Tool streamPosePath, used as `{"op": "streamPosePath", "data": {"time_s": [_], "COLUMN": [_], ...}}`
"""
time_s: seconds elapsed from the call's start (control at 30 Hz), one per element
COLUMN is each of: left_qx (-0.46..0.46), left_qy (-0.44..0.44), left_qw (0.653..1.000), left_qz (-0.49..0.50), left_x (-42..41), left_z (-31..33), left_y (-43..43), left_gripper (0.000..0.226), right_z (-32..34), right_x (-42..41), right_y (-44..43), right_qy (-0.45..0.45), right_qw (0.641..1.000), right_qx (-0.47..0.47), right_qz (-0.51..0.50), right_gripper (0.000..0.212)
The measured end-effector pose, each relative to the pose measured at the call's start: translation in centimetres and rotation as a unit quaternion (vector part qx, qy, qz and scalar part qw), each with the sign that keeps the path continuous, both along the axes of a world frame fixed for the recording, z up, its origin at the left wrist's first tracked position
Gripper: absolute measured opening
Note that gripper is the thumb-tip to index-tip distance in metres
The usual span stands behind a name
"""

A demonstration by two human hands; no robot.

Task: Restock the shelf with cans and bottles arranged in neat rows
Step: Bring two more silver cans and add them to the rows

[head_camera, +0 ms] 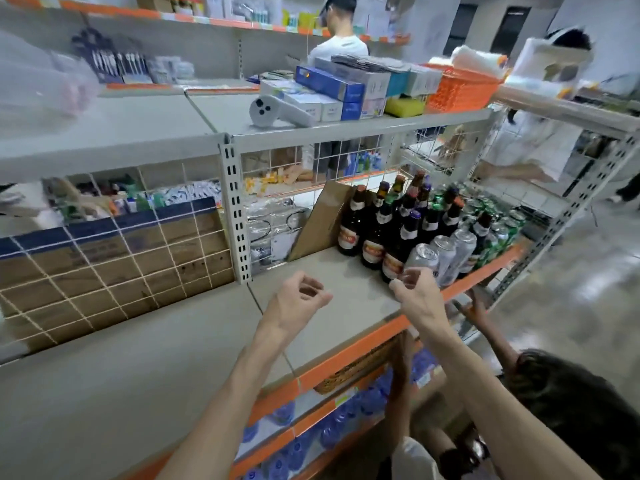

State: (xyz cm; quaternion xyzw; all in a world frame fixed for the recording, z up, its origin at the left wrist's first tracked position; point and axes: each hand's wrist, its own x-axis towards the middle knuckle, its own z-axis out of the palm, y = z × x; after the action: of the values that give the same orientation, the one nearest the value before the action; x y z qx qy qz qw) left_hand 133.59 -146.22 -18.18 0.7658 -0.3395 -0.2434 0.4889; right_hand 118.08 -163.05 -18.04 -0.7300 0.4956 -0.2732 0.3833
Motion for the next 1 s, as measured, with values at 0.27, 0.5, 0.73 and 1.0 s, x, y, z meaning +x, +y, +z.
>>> {"op": "streamPosePath", "data": {"time_s": [0.27, 0.5, 0.73, 1.0], "left_qx": [0.029, 0.031, 0.125, 0.115], "left_qy": [0.012, -0.037, -0.074, -0.044], "left_qw": [0.990, 0.989, 0.985, 0.992], "left_qz": [-0.135, -0.137, -0.093, -0.030], "left_x": [-1.1, -4.9, -7.6, -4.5], "left_z": [-2.4, -3.8, -5.5, -3.0], "left_y": [-14.5, -25.0, -30.3, -23.0], "left_gripper": [0.042, 0.086, 0.087, 0.069], "right_z": [0.1, -1.8, -4.0, 1.0], "right_x": [-1.5, -2.2, -0.1, -0.2], "right_y": [-13.3, -24.8, -28.1, -20.5], "right_qy": [0.070, 0.333, 0.424, 0.435], "right_qw": [0.991, 0.930, 0.880, 0.861], "right_qx": [-0.055, -0.116, -0.130, -0.179], "right_qz": [-0.098, 0.104, 0.171, 0.191], "right_gripper": [0.037, 0.072, 0.041, 0.049]}}
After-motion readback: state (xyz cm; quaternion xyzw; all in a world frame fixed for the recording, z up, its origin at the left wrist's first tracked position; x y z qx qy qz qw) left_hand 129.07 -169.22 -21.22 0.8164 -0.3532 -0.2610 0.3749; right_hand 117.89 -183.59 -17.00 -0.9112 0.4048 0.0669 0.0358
